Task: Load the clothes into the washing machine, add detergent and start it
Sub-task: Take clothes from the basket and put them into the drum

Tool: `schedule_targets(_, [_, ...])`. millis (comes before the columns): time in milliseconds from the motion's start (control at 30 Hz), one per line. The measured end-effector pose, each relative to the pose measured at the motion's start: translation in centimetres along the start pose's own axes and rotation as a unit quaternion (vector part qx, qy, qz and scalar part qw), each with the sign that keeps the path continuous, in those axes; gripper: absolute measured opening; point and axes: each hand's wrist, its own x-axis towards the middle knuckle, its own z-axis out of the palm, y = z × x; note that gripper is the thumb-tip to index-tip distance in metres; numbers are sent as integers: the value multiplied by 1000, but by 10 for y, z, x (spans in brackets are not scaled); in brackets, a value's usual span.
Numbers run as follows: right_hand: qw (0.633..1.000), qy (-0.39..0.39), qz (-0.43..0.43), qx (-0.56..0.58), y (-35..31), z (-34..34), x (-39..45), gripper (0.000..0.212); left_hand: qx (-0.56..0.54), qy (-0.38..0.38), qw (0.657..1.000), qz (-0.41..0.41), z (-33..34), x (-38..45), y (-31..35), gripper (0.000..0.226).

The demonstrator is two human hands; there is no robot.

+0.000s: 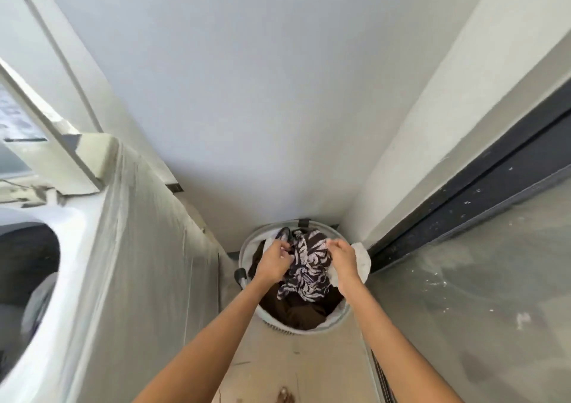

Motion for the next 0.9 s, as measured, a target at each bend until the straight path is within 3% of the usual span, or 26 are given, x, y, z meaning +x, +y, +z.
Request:
schedule_targets(67, [998,-20,-65,-3,-58,-4,-24,21,22,5,999,42,-21,-20,18,41])
schedule_targets(167, [987,-44,-130,83,-150,-13,-66,21,6,32,995,95,-55,-52,44,53])
schedule_targets(233, [978,-52,-164,116,-199,-19,-99,19,-65,52,990,111,-82,-73,61,49])
schedule_targets(300, [971,-47,-202,119,-236,-25,-129,18,-63,56,989,122,-110,-95,82,37])
schedule_targets(433, [961,22,-215,173,-269,-34,-165,21,57,66,978,191,-164,-141,125,33])
schedule_targets(600, [936,96,-179,287,-281,-49,-200,22,89,139,960,227,-233,-187,176,35])
schedule_targets(667, [937,84,-168,294,-279,-50,-217,19,14,117,967,227,-253,-202,195,31])
schedule_targets(733, [941,24,-173,289,-275,-47,-236,19,-126,100,960,229,-268,-219,217,23])
schedule_targets(833, [930,-85,-226,279,-271,-38,-268,7,-270,41,941,202,-270,-238,244,21])
schedule_targets(900, [921,-118,-281,243,-272,-32,-287,18,-313,8,933,177,-264,-247,254,19])
